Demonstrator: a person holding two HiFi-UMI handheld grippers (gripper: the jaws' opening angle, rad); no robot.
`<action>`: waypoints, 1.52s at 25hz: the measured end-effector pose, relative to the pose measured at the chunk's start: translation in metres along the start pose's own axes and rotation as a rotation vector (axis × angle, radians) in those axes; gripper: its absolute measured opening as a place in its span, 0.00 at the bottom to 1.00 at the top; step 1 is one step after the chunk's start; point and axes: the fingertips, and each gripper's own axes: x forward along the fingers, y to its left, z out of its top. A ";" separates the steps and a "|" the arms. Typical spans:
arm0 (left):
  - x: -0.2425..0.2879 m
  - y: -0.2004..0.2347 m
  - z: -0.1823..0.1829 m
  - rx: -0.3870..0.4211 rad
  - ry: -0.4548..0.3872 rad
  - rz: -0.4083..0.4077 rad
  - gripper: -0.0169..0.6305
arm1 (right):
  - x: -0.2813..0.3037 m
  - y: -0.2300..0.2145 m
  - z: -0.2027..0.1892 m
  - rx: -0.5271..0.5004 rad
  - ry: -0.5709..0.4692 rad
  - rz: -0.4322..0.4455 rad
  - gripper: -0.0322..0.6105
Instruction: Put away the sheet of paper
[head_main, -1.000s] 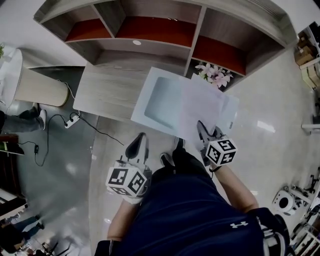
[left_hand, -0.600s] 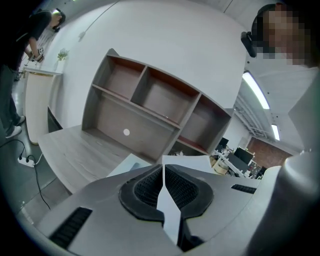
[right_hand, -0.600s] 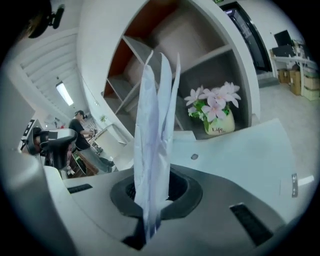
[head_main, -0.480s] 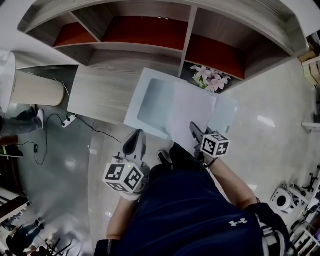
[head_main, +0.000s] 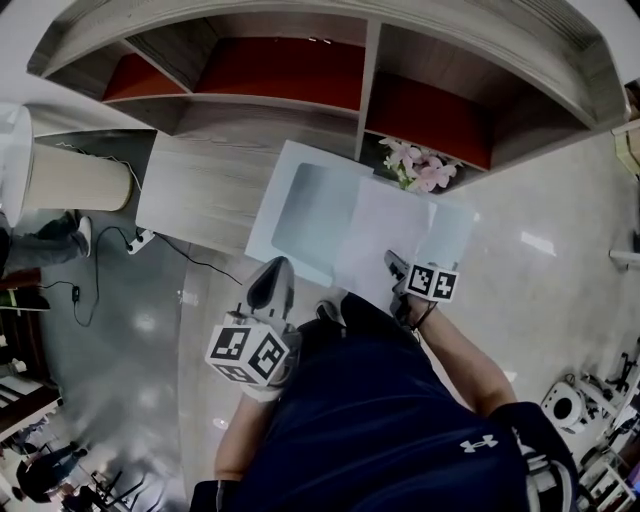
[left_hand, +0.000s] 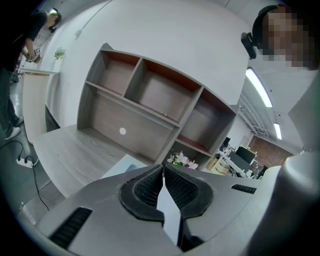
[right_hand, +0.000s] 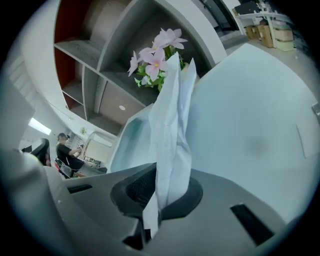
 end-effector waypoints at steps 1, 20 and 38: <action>0.001 0.000 0.001 -0.001 -0.001 0.002 0.07 | 0.002 0.000 0.001 0.013 0.008 0.000 0.07; 0.008 0.022 0.006 -0.026 0.027 -0.020 0.07 | 0.053 0.013 0.002 0.145 0.038 -0.004 0.07; -0.013 0.081 0.023 -0.056 0.023 -0.019 0.07 | 0.111 0.056 0.004 0.093 0.098 0.007 0.07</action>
